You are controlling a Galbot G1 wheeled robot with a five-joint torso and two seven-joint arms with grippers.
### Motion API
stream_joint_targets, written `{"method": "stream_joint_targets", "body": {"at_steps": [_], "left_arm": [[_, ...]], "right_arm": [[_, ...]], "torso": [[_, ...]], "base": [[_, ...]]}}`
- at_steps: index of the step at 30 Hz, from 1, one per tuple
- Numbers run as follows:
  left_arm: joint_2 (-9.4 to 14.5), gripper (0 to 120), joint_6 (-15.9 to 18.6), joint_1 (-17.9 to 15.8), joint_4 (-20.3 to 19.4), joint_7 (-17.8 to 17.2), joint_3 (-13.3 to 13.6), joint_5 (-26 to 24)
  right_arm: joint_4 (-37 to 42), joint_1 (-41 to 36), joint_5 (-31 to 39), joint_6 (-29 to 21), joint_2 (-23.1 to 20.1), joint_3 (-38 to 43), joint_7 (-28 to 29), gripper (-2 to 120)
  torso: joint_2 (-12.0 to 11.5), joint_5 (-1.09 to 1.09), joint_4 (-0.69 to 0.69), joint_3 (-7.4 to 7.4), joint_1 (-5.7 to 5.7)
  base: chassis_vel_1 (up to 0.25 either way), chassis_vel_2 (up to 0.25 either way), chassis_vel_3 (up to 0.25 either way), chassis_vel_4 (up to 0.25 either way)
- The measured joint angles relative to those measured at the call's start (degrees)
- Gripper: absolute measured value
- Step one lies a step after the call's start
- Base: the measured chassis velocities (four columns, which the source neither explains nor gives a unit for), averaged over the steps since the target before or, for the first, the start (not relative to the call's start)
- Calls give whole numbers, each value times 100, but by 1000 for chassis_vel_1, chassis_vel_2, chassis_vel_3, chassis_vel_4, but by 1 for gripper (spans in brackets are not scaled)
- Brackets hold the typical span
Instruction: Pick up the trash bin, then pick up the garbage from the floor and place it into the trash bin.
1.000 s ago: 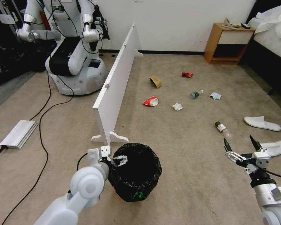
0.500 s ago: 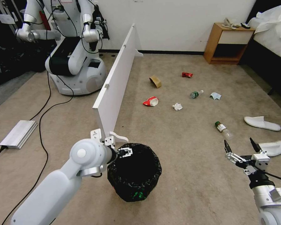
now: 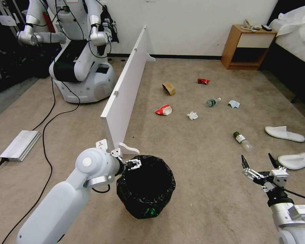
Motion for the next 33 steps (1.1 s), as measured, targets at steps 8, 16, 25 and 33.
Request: {"method": "stream_joint_targets", "body": {"at_steps": [8,16,25,33], "left_arm": [[-136,100,-80,-89,156,-252,64,-64],[-245,100,-125,-140,296,-374,78,-127],[-258,100,-102,138,379,-328,-24,15],[-353,100,-78,280,446,-240,-119,218]], "right_arm": [[-95,78,4,9,-27,-66,6,100],[-150,104,39,28,-49,-80,10,100],[-226,159,40,62,-16,-147,7,100],[-254,171,29,76,-12,-178,6,100]], "torso": [[0,0,0,0,0],[0,0,-1,0,0],[0,0,1,0,0],[0,0,0,0,0]], "base": [[0,0,0,0],[0,0,0,0],[0,0,0,0],[0,0,0,0]]}}
